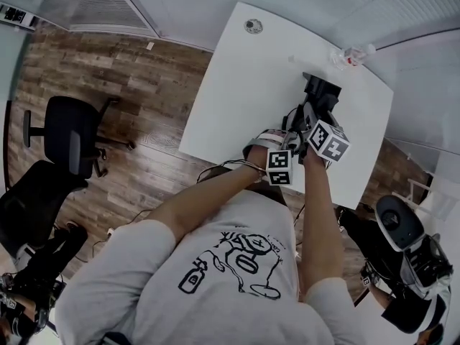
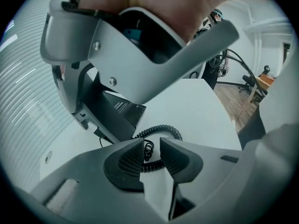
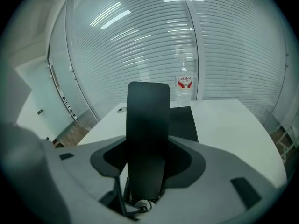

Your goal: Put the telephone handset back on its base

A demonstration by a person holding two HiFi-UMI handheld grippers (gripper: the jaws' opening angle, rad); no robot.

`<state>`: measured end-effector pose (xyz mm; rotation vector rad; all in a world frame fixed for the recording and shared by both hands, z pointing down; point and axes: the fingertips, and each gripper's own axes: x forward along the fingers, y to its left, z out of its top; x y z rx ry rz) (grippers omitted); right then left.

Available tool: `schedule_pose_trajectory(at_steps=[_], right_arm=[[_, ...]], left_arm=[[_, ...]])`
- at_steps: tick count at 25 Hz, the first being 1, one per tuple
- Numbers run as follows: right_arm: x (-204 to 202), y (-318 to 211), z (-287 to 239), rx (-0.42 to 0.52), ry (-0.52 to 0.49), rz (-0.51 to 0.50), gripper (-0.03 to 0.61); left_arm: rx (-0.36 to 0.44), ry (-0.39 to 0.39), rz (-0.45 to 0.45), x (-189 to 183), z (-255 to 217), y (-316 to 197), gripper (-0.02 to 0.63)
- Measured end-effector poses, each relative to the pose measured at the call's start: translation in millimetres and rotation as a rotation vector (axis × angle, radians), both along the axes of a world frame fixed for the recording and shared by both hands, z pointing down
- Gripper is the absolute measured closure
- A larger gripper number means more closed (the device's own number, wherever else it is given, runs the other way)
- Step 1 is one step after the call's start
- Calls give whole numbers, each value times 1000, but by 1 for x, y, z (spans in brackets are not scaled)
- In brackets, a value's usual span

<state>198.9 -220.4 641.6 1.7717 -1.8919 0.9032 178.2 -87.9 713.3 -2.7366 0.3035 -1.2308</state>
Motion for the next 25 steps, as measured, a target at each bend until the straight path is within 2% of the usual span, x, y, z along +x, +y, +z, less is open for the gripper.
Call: schedule_pose_trajectory(at_steps=[6, 13, 15, 21, 25], right_arm=[[-3, -6, 6, -8, 9, 13, 373], [-5, -8, 11, -13, 30, 13, 373], [-6, -8, 12, -13, 33, 9, 373], [-9, -12, 16, -9, 33, 7, 371], [-9, -13, 19, -23, 20, 4, 371]], left_arm=[[2, -38, 18, -2, 5, 0, 515], [1, -39, 36, -5, 4, 6, 538], [11, -30, 25, -6, 3, 5, 538], [99, 65, -20, -2, -17, -11, 538], [88, 42, -32, 1, -13, -19, 538]])
